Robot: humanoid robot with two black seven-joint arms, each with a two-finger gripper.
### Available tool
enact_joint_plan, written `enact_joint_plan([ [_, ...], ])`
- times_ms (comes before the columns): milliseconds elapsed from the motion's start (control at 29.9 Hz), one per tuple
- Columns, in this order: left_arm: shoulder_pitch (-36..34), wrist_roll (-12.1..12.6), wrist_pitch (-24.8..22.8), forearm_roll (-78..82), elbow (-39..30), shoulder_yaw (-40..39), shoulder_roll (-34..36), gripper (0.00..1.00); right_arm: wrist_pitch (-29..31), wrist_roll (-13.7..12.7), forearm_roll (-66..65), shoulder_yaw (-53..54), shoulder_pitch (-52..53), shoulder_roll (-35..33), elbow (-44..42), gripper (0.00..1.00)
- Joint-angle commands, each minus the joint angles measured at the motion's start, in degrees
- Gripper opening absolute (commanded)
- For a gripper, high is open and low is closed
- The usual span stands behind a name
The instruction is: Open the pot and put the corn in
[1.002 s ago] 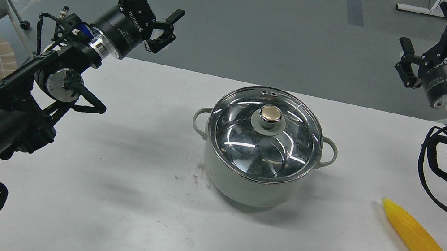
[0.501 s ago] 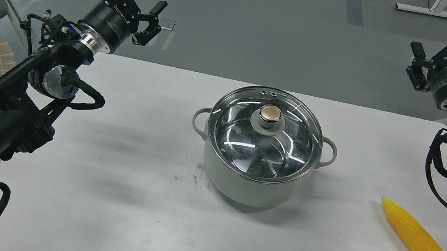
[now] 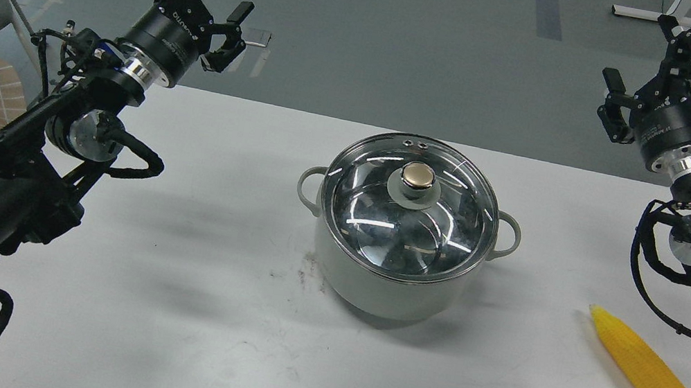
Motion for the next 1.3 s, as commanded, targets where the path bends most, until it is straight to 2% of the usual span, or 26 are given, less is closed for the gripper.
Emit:
enact_joint_plan([
  [0, -0.22, 0.28, 0.35, 4.46, -3.03, 0.09, 2.72, 0.98, -0.14, 0.0, 0.0, -0.01, 0.07, -0.1, 0.02, 1.0],
  [200, -0.05, 0.37, 0.79, 23.0, -15.06, -0.09, 5.8, 0.98, -0.23, 0.0, 0.0, -0.01, -0.02, -0.62, 0.37, 1.0],
  [267, -0.22, 0.46, 1.31, 30.98, -21.11, -0.09, 7.21, 0.98, -0.31, 0.0, 0.0, -0.01, -0.11, -0.71, 0.46, 1.0],
  [401, -1.19, 0.55, 1.84, 42.51, -26.58, -0.09, 7.13, 0.98, -0.4, 0.0, 0.0, -0.01, -0.19, -1.06, 0.98, 1.0],
  [468, -3.38, 0.55, 1.84, 54.51, -28.69, 0.08, 6.42, 0.98, -0.49, 0.0, 0.0, -0.01, -1.07, -2.03, 2.29, 1.0],
  [501, -3.39, 0.55, 1.84, 54.57, -28.7, 0.09, 6.42, 0.98, -0.49, 0.0, 0.0, -0.01, -1.07, -2.03, 2.3, 1.0],
  [601, -4.88, 0.11, 1.84, 68.08, -30.28, 0.96, 6.33, 0.98, -0.49, 0.0, 0.0, -0.01, -2.57, -3.35, 3.53, 1.0],
  [735, -10.58, -0.24, 2.46, 80.39, -30.11, 9.03, 5.1, 0.98, -0.49, 0.0, 0.0, 0.34, -4.32, -5.37, 5.29, 1.0],
  [902, -15.34, -2.0, 9.83, 99.18, -25.81, 20.98, 2.12, 0.97, -0.49, 0.0, 0.0, 0.87, -6.17, -8.09, 7.48, 1.0],
  [1002, -15.52, -2.0, 10.72, 104.08, -24.31, 23.54, 0.98, 0.97, -0.49, 0.0, 0.0, 2.01, -7.31, -8.45, 8.1, 1.0],
  [1269, -14.82, -1.91, 12.3, 104.08, -24.13, 29.27, 0.27, 0.96, -0.49, 0.0, -0.09, 2.72, -8.89, -8.45, 8.63, 1.0],
])
